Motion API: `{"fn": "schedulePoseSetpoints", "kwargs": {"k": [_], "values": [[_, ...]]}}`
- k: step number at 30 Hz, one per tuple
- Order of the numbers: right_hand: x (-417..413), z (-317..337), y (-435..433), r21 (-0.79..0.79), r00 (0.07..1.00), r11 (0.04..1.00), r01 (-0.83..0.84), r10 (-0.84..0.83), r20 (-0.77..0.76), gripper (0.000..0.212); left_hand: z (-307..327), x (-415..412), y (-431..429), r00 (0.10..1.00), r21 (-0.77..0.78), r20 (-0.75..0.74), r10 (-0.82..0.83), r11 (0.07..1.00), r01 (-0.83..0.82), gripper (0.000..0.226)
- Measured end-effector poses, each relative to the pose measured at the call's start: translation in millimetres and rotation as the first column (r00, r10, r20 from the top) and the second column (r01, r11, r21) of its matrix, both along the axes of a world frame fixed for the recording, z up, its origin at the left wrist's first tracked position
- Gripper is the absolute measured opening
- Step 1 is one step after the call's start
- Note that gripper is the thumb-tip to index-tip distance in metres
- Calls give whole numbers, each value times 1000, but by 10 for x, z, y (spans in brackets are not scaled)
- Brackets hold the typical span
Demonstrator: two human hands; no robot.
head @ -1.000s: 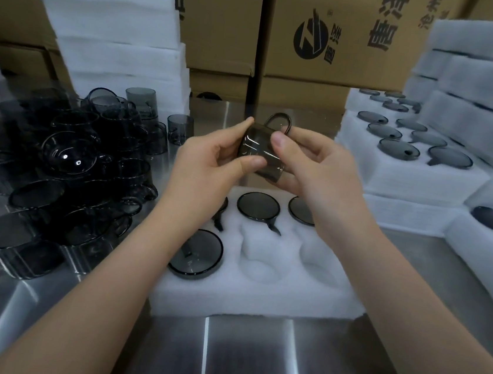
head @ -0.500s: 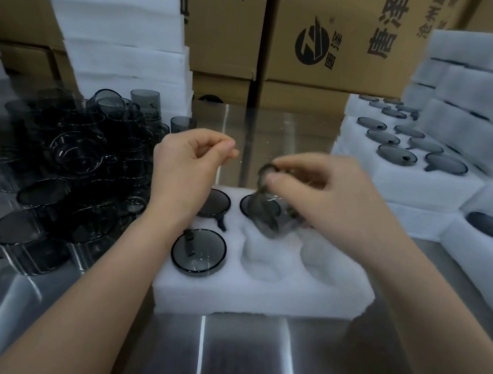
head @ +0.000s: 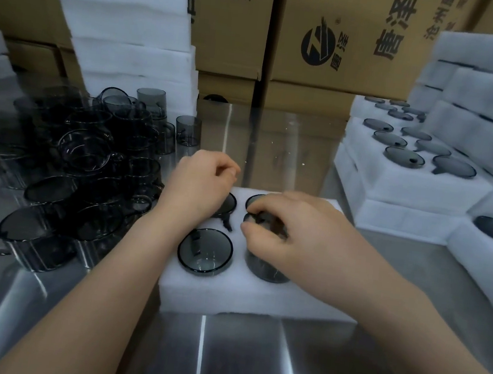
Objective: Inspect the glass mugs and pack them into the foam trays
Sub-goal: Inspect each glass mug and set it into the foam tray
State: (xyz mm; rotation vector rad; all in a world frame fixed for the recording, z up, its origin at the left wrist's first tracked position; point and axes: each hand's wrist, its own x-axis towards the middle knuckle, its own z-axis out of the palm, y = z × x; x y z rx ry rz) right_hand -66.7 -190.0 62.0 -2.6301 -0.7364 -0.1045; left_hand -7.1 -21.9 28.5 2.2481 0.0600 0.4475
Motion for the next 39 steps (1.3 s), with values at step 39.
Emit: {"fn": "schedulePoseSetpoints", "kwargs": {"k": [39], "values": [[1001,-345,-318,283,995,954,95,-103,14,27,281,1095,290,974,325,-190,126,944,-59,26]]}}
